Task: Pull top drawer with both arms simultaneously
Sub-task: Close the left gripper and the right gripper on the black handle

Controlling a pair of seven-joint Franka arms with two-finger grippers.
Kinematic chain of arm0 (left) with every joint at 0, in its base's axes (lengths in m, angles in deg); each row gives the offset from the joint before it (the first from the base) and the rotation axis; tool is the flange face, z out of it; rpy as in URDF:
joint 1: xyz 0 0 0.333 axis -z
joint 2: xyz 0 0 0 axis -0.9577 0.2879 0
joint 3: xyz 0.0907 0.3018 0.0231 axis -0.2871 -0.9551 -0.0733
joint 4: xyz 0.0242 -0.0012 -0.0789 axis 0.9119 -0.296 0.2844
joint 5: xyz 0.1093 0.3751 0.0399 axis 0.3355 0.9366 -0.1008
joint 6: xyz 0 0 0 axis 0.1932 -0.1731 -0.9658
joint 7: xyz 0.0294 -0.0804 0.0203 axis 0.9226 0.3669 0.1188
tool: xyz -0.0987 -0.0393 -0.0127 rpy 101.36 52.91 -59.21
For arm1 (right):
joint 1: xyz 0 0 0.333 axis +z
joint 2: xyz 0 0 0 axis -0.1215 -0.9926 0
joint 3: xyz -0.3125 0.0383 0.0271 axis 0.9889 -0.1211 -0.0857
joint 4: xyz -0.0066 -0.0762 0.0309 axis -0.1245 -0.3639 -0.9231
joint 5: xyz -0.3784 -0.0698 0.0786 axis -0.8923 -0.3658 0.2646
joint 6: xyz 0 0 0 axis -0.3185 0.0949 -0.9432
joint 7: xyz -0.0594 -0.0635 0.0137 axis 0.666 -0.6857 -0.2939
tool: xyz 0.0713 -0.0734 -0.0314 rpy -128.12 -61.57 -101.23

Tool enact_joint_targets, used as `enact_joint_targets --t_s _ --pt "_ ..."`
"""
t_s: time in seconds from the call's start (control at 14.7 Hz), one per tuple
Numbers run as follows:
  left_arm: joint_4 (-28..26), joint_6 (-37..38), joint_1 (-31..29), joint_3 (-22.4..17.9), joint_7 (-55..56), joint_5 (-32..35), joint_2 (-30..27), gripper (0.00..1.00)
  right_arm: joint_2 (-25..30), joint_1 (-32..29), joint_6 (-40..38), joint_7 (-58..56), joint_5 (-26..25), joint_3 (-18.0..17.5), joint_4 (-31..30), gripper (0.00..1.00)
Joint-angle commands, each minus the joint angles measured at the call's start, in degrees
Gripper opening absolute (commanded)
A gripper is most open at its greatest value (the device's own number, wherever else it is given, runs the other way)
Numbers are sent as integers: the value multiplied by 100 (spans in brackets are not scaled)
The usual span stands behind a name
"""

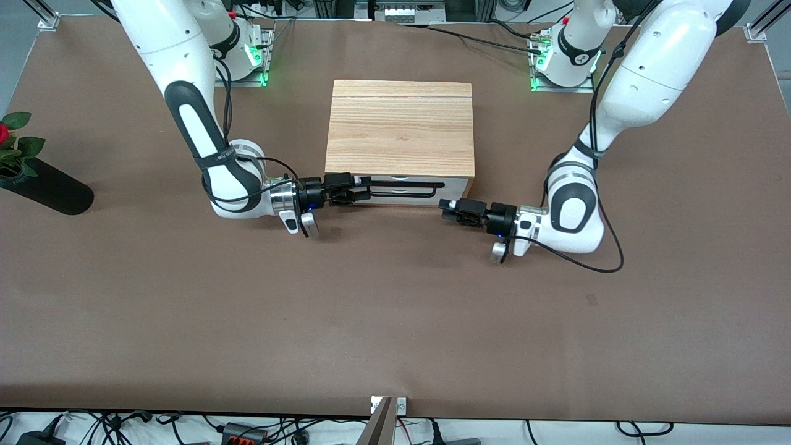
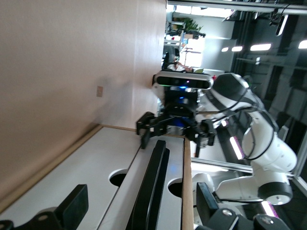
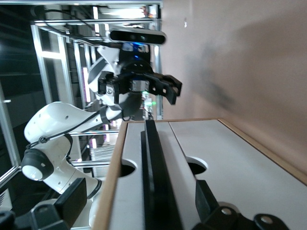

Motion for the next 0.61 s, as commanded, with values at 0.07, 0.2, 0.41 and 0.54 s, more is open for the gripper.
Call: enact_joint_targets --t_s 0.07,0.2,0.41,0.54 --pt "-335 -79 78 102 -197 -344 -149 79 -156 -15 -132 -708 289 -28 -40 81" --pt "-466 -79 78 181 -197 -405 -184 73 -156 -24 -123 -708 297 -28 -31 63" --pt "-677 -61 -45 304 -205 -493 -272 64 -156 -33 -132 -708 341 -28 -22 51" --pt "-774 -17 -98 313 -258 -493 -342 53 -156 -24 -123 -708 368 -28 -13 43"
